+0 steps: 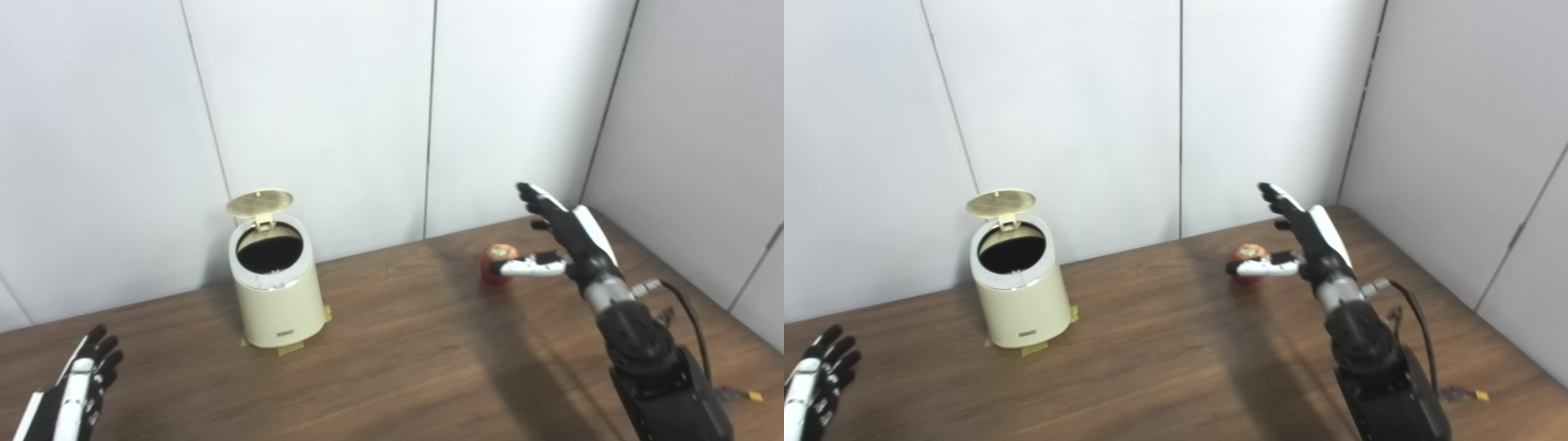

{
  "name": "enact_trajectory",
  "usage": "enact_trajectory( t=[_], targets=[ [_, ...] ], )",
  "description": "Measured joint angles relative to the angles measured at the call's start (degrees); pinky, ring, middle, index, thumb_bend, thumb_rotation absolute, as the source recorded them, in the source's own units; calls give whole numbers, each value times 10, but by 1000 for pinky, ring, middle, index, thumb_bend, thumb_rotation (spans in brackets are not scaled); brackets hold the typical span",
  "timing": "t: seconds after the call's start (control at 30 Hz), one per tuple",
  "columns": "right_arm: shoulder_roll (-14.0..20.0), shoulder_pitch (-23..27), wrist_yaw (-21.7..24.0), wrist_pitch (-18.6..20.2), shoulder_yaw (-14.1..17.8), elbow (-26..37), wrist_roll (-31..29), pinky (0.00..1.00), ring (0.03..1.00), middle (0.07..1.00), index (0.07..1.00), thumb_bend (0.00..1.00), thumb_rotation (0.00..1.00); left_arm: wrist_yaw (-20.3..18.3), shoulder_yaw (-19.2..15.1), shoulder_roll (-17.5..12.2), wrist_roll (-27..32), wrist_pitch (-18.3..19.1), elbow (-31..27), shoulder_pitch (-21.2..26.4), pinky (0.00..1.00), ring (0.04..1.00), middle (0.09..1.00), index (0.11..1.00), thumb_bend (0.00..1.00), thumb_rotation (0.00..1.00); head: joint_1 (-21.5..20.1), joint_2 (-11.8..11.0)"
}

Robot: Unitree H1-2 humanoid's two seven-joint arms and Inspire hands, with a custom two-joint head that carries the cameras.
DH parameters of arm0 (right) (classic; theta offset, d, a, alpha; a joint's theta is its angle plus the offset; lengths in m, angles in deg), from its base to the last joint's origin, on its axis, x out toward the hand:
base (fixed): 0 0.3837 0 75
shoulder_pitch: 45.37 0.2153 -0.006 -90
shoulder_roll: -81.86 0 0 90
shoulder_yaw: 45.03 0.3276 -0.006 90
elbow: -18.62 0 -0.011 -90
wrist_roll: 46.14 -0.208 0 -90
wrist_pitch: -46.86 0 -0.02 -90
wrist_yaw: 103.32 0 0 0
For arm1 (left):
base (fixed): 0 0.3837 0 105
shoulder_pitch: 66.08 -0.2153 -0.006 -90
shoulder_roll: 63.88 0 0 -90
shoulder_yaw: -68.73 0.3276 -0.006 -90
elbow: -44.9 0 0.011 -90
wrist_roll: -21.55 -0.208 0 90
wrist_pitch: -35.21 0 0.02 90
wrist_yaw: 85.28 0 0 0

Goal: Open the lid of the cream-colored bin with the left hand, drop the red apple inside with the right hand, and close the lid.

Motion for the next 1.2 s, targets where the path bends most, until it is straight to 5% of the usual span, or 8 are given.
enact_trajectory(
  t=[0.37,0.5,0.63,1.2],
  targets=[
    [60,88,130,16,-87,-65,151,817,937,933,888,879,142,1,7,-2,3,42,-26,1,1000,970,974,1000,291,981,-2,4],
    [110,127,216,16,-163,-111,224,847,977,958,897,922,194,1,10,-7,1,45,-35,0,1000,967,971,1000,277,980,-2,5],
    [123,174,275,16,-207,-161,277,897,987,960,887,959,173,1,23,-19,-16,43,-46,-1,991,955,959,995,261,937,-2,6],
    [123,259,295,-32,-305,-361,335,873,943,905,810,942,206,5,31,-17,-22,62,-82,-11,973,952,947,975,264,840,6,15]
  ],
)
